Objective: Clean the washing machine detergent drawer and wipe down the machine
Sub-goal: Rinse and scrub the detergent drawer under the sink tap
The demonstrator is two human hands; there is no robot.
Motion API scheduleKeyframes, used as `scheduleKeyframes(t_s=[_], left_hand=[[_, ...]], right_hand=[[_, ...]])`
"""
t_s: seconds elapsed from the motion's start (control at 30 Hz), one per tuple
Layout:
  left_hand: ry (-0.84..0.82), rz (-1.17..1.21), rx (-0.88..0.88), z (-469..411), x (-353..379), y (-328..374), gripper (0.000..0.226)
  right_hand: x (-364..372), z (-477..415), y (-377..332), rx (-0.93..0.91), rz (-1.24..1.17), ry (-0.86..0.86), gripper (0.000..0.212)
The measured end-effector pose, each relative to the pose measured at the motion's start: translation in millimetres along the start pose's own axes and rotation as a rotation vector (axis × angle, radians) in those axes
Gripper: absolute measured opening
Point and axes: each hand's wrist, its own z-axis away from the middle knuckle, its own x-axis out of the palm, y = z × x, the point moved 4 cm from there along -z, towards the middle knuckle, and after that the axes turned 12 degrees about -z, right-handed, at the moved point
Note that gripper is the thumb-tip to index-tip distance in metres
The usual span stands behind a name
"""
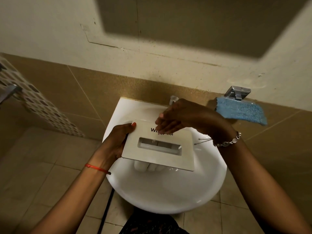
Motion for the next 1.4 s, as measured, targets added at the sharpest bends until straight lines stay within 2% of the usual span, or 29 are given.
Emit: scheduleKeyframes(t_s=[0.07, 0.17, 0.23, 0.3, 0.53, 0.8, 1.13, 1.2, 1.3, 1.33, 1.4], left_hand=[[0.01, -0.002, 0.009, 1, -2, -1, 0.016], [0.009, 0.003, 0.024, 2, -3, -4, 0.019], [0.005, -0.007, 0.043, 3, -4, -5, 0.021], [0.009, -0.005, 0.063, 5, -5, -6, 0.021], [-0.001, 0.041, 0.099, 10, -11, -11, 0.02], [-0.001, 0.065, 0.111, 12, -9, -13, 0.019], [0.004, 0.053, 0.107, 10, -11, -17, 0.019], [0.006, 0.037, 0.104, 9, -10, -17, 0.02], [0.011, -0.003, 0.103, 7, -6, -16, 0.021], [0.015, -0.011, 0.098, 7, -6, -16, 0.02], [0.02, -0.015, 0.087, 4, -5, -14, 0.02]], right_hand=[[-17, -3, 6, -0.028, 0.133, 0.128, 0.032], [-54, -28, 21, -0.112, 0.385, 0.427, 0.025], [-75, -46, 36, -0.104, 0.408, 0.61, 0.028], [-83, -60, 49, -0.059, 0.353, 0.679, 0.032], [-87, -77, 66, -0.062, 0.027, 0.662, 0.035], [-91, -80, 67, -0.089, -0.085, 0.679, 0.026], [-70, -90, 64, -0.069, -0.139, 0.719, 0.036], [-66, -86, 64, -0.048, -0.142, 0.664, 0.038], [-62, -66, 67, 0.035, -0.121, 0.468, 0.041], [-61, -57, 69, 0.053, -0.125, 0.442, 0.04], [-62, -36, 73, 0.083, -0.115, 0.503, 0.035]])
